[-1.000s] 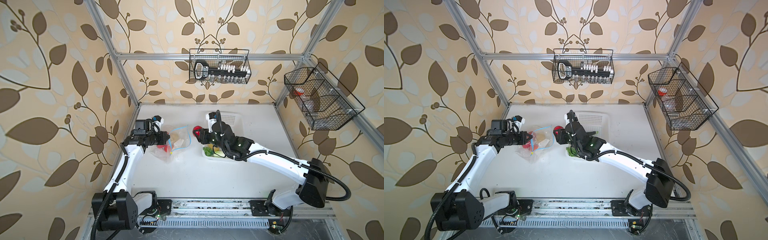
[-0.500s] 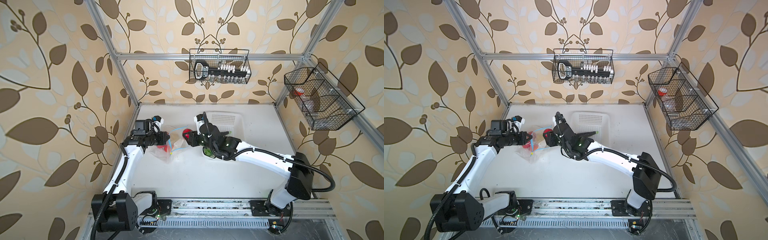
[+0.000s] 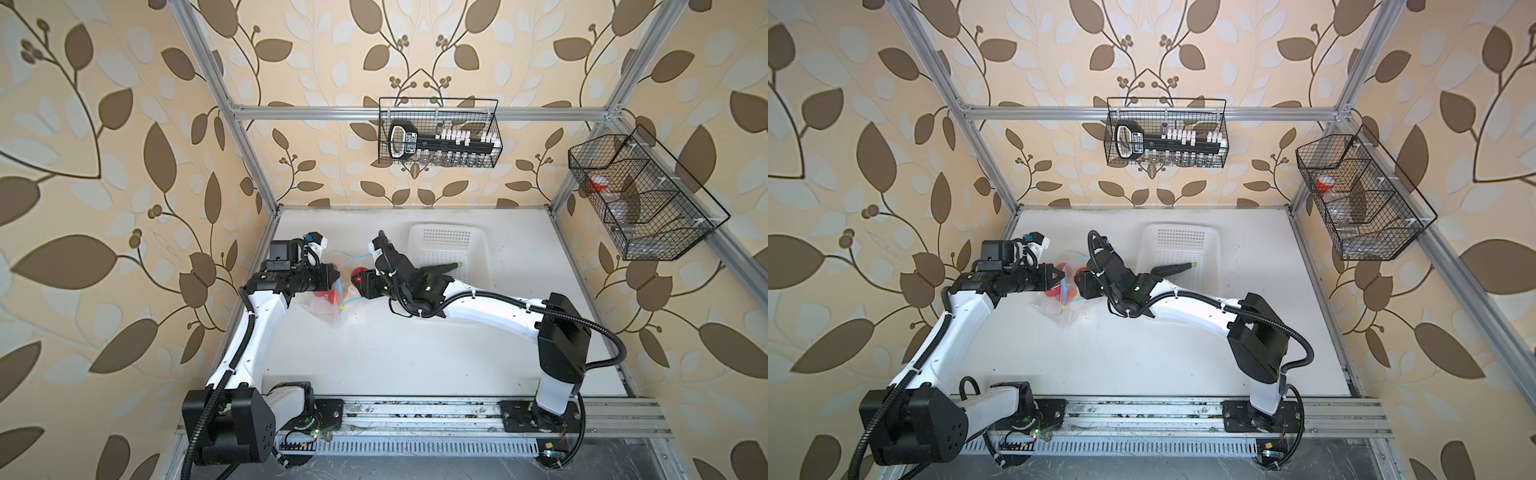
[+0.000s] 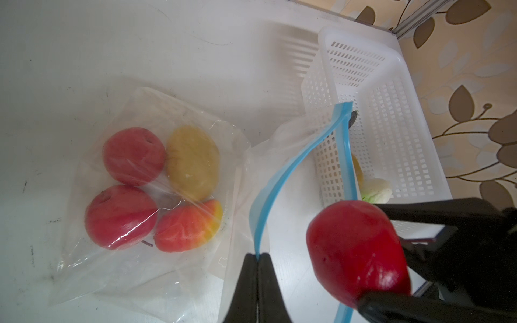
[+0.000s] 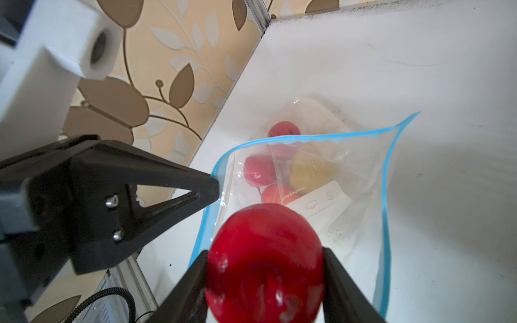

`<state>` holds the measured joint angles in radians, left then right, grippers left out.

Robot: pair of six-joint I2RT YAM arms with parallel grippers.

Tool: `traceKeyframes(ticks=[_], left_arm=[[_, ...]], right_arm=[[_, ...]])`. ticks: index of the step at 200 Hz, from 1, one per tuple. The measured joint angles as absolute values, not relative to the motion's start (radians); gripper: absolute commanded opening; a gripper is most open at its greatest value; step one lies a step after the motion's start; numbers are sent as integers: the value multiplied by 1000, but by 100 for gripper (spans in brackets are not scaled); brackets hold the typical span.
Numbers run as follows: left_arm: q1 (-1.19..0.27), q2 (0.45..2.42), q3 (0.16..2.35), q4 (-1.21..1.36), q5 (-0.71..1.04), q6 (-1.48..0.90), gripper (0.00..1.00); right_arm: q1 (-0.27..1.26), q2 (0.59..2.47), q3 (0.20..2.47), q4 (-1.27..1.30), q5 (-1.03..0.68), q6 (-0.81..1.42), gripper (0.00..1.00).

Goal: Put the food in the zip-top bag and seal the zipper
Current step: 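Carry the red apple with the right gripper over the bag opening, then lower the apple into the bag and open the right gripper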

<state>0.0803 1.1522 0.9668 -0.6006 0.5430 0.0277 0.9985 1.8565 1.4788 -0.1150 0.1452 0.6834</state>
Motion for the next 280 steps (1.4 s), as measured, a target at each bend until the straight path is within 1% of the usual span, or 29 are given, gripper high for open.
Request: traceKeyframes(ticks=[58, 101, 135, 182, 192, 209, 227, 280], left_arm=[[80, 1153, 978, -615, 545, 27, 0], [80, 1176, 1132, -669, 565, 35, 0], [79, 1180, 1214, -690, 569, 49, 0], [71, 1180, 1229, -706, 569, 47, 0], [70, 1180, 1229, -707, 569, 45, 0], [64, 1180, 1229, -707, 569, 41, 0], [64, 1180, 1229, -707, 569, 39, 0], [64, 1170, 1222, -707, 569, 29, 0]], right_arm=[[999, 1937, 1541, -158, 145, 676, 49], [999, 1953, 1548, -195, 145, 669, 50], [999, 1957, 1565, -205, 139, 666, 55], [999, 1982, 1612, -223, 107, 653, 61], [999, 1988, 1630, -227, 100, 648, 65], [1000, 1997, 1662, -234, 86, 641, 77], [1002, 1998, 1688, -242, 78, 630, 83], [1006, 1980, 1665, -244, 82, 612, 92]])
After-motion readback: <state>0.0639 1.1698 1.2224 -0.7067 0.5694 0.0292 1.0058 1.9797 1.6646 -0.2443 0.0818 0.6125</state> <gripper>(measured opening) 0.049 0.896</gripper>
